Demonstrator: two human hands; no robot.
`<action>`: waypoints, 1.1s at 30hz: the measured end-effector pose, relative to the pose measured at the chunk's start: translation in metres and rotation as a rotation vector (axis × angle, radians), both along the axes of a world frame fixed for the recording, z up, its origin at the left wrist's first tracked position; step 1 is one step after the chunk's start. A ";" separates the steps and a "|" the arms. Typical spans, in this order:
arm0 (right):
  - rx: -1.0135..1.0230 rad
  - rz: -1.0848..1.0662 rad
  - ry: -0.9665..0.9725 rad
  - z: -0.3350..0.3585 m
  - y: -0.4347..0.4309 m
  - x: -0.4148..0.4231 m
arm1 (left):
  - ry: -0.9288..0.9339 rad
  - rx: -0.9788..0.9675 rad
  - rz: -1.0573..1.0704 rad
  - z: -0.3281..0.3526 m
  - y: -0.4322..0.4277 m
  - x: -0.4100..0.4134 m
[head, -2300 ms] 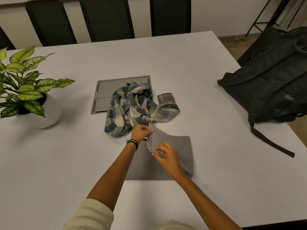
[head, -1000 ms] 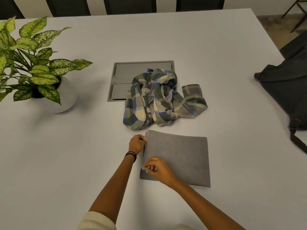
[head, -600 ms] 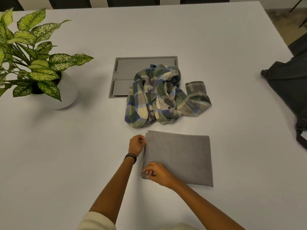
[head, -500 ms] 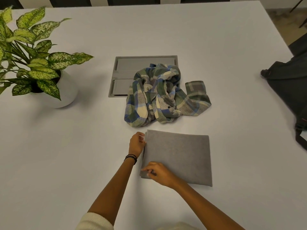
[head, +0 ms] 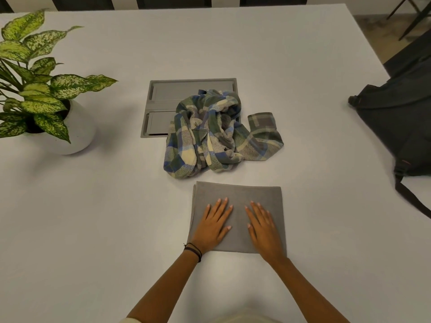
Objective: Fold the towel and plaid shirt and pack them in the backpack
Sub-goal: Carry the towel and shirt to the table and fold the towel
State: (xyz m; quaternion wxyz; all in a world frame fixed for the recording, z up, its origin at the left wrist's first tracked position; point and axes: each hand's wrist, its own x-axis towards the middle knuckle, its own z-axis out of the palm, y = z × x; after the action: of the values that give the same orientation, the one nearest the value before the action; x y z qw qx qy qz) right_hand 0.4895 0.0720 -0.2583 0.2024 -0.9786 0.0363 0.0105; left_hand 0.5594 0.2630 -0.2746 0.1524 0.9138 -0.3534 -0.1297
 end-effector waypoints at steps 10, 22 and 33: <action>-0.103 0.071 0.141 -0.022 -0.017 -0.026 | -0.006 0.170 0.055 -0.006 0.017 -0.024; -0.126 0.078 0.152 -0.025 -0.017 -0.029 | 0.029 0.228 0.057 -0.003 0.017 -0.025; -0.101 0.020 0.136 -0.013 -0.021 -0.012 | 0.091 0.050 0.086 0.003 0.004 0.000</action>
State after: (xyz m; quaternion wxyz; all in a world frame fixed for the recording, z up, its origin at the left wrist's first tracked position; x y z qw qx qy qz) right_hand 0.4776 0.0511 -0.2713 0.1495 -0.9849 0.0405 0.0773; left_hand 0.5597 0.2671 -0.2714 0.1510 0.9247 -0.3033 -0.1734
